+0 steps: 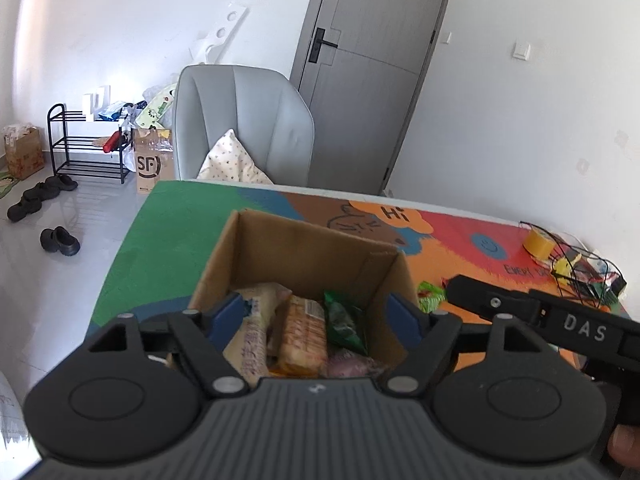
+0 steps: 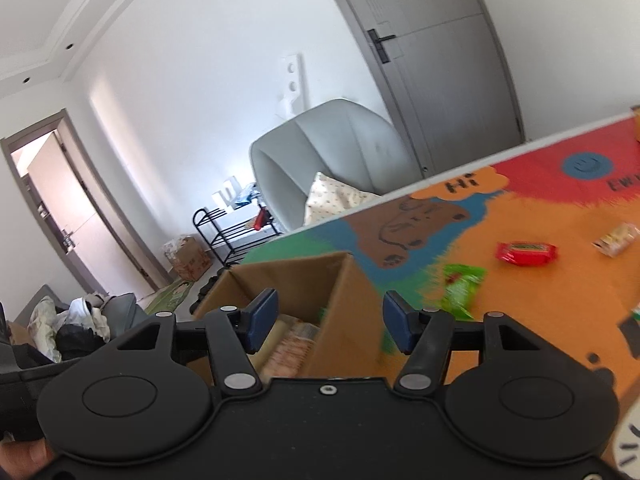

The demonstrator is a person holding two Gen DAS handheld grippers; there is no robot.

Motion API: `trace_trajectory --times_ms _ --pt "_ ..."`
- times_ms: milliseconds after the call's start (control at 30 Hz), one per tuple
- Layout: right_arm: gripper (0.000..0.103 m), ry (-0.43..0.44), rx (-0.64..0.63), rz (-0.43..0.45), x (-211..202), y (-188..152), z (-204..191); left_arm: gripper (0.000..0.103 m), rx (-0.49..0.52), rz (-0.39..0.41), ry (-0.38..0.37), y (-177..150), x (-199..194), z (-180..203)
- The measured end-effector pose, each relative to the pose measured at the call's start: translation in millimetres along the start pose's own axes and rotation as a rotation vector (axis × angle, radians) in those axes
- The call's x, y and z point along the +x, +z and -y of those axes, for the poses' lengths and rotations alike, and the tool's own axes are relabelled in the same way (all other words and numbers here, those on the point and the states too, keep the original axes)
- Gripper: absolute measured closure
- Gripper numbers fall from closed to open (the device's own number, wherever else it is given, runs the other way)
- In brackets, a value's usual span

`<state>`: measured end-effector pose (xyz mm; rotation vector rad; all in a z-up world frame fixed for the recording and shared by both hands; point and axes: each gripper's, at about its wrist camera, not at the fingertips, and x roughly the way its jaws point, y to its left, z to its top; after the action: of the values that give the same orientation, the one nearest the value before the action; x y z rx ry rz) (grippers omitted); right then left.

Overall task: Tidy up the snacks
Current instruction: 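Open both tools over the box, dropping the biscuit pack and green bag, then withdraw both open tools from the box back over the remaining snacks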

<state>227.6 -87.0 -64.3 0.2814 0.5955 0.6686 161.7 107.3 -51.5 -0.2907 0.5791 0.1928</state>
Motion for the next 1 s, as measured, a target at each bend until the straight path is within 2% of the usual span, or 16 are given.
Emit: trace_trajectory --times_ms 267,433,700,800,1000 --pt "0.041 -0.025 0.032 0.006 -26.4 -6.0 26.8 0.024 0.011 -0.005 0.006 -9.1 -8.4 19.3" --pt "0.032 -0.035 0.051 0.011 -41.8 -7.9 40.8 0.017 0.043 -0.025 -0.010 -14.2 -13.3 33.5" --pt "0.004 -0.053 0.104 0.043 -67.4 -9.9 62.3 0.011 0.078 -0.023 -0.026 -19.8 -20.8 55.3" --pt "0.000 -0.069 0.127 0.061 -77.6 -10.8 73.9 0.010 0.076 0.002 -0.030 -21.2 -24.5 63.3" --pt "0.000 -0.104 0.167 0.089 -95.4 -13.2 97.8 0.008 0.085 0.006 -0.051 -23.9 -23.4 82.7"
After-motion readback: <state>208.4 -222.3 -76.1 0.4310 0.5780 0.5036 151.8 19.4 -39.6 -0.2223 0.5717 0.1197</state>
